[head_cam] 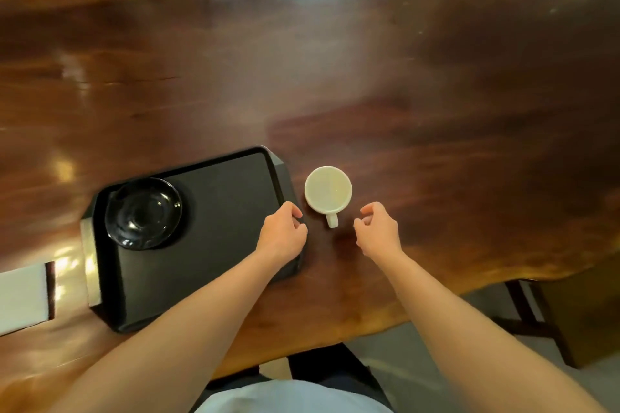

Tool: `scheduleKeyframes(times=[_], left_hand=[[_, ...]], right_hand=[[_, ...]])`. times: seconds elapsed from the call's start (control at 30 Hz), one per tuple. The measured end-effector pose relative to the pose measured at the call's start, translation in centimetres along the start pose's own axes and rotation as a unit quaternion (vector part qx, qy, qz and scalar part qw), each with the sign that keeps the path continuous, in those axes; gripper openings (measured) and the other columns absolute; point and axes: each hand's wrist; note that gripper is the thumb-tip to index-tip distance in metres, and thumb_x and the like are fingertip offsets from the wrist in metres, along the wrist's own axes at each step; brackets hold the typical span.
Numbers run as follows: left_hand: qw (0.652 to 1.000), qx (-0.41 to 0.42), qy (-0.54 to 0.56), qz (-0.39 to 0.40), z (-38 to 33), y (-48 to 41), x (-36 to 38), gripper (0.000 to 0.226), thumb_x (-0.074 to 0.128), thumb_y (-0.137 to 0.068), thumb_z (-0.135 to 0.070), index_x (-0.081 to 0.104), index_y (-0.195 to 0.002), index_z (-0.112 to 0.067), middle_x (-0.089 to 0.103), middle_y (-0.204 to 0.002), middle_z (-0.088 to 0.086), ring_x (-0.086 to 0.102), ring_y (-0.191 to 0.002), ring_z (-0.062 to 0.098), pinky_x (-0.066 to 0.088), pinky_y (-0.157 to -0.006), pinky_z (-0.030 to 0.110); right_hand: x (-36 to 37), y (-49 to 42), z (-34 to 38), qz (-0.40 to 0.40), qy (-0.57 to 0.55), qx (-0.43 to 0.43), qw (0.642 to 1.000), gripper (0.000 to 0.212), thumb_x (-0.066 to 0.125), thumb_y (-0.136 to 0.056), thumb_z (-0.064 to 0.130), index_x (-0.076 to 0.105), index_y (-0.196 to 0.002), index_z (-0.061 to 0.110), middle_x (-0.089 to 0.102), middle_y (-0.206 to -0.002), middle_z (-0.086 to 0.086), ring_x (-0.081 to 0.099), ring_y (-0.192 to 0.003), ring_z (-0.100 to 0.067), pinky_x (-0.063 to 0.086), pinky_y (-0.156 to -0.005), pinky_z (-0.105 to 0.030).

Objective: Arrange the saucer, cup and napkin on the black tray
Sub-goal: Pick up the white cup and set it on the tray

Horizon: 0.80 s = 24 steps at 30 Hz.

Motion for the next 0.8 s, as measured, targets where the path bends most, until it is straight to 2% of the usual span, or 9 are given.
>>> scheduleKeyframes(times=[0.13, 0.27, 0.33, 0.4, 0.47, 0.57, 0.67, 0.8], left_hand=[[1.0, 0.0, 0.011, 0.018, -0.9, -1.4, 0.8, 0.036, 0.064, -0.093, -0.013, 0.047, -0.124, -0.02, 0.067, -0.091, -0.001, 0.069, -0.084, 0.019, 0.061, -0.078, 0.038], [1.0, 0.015, 0.004, 0.007, -1.8, -2.8, 1.1, 0.051, 0.07, -0.087, -0.009, 0.043, -0.128, -0.02, 0.055, -0.1, -0.004, 0.064, -0.091, 0.018, 0.061, -0.078, 0.036], [1.0, 0.028, -0.001, -0.002, -2.1, -3.3, 1.1, 0.055, 0.072, -0.083, -0.003, 0.045, -0.128, -0.018, 0.053, -0.108, -0.002, 0.056, -0.095, 0.014, 0.052, -0.074, 0.027], [0.999, 0.04, 0.003, 0.0, -2.1, -3.8, 1.2, 0.063, 0.072, -0.08, 0.002, 0.043, -0.132, -0.018, 0.053, -0.119, 0.002, 0.049, -0.1, 0.013, 0.044, -0.077, 0.026], [0.999, 0.05, 0.004, 0.009, -2.1, -4.3, 1.2, 0.073, 0.073, -0.078, 0.003, 0.038, -0.139, -0.018, 0.053, -0.125, 0.004, 0.048, -0.103, 0.013, 0.043, -0.08, 0.026], [0.997, 0.067, 0.007, 0.025, -2.1, -4.9, 1.3, 0.083, 0.075, -0.077, 0.002, 0.034, -0.144, -0.02, 0.056, -0.126, 0.003, 0.05, -0.105, 0.013, 0.046, -0.083, 0.028], [0.995, 0.095, 0.005, 0.028, -2.0, -5.6, 1.4, 0.08, 0.074, -0.075, 0.002, 0.035, -0.14, -0.023, 0.059, -0.122, 0.003, 0.056, -0.105, 0.017, 0.05, -0.079, 0.031], [0.993, 0.117, 0.01, 0.031, -1.9, -6.3, 1.9, 0.074, 0.075, -0.078, -0.005, 0.037, -0.139, -0.023, 0.061, -0.118, 0.003, 0.058, -0.102, 0.018, 0.046, -0.075, 0.029]], right_hand=[[-0.1, -1.0, 0.4, 0.009, 0.021, -0.017, 1.0, 0.037, 0.058, -0.097, 0.013, 0.05, -0.133, 0.017, 0.064, -0.097, -0.003, 0.065, -0.094, -0.023, 0.057, -0.092, -0.043], [0.0, -1.8, 1.1, 0.025, 0.043, -0.02, 0.999, 0.062, 0.065, -0.093, 0.004, 0.038, -0.148, 0.019, 0.06, -0.12, -0.005, 0.059, -0.111, -0.023, 0.053, -0.097, -0.038], [0.2, -2.2, 1.5, 0.034, 0.047, -0.021, 0.998, 0.071, 0.066, -0.091, 0.002, 0.033, -0.152, 0.02, 0.057, -0.13, -0.006, 0.058, -0.119, -0.025, 0.052, -0.1, -0.039], [0.5, -2.8, 1.7, 0.046, 0.048, -0.025, 0.997, 0.079, 0.068, -0.089, 0.0, 0.029, -0.155, 0.022, 0.057, -0.134, -0.005, 0.057, -0.122, -0.025, 0.052, -0.102, -0.04], [0.9, -3.4, 1.9, 0.058, 0.051, -0.036, 0.996, 0.087, 0.07, -0.085, -0.002, 0.026, -0.156, 0.023, 0.056, -0.137, -0.005, 0.057, -0.122, -0.026, 0.054, -0.101, -0.043], [1.4, -4.0, 2.2, 0.065, 0.044, -0.056, 0.995, 0.087, 0.071, -0.083, -0.002, 0.028, -0.154, 0.023, 0.055, -0.14, -0.004, 0.056, -0.123, -0.026, 0.053, -0.1, -0.04], [1.7, -4.5, 2.1, 0.067, 0.033, -0.075, 0.994, 0.08, 0.072, -0.082, 0.0, 0.033, -0.148, 0.022, 0.056, -0.135, -0.004, 0.055, -0.122, -0.024, 0.046, -0.088, -0.03], [2.5, -5.0, 1.8, 0.06, 0.033, -0.088, 0.994, 0.081, 0.074, -0.082, 0.004, 0.032, -0.148, 0.026, 0.057, -0.135, -0.004, 0.056, -0.122, -0.025, 0.047, -0.087, -0.032]])
Point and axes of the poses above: each hand's wrist, its own y-axis away from the middle knuckle, its own x-axis out of the palm, z = x × y
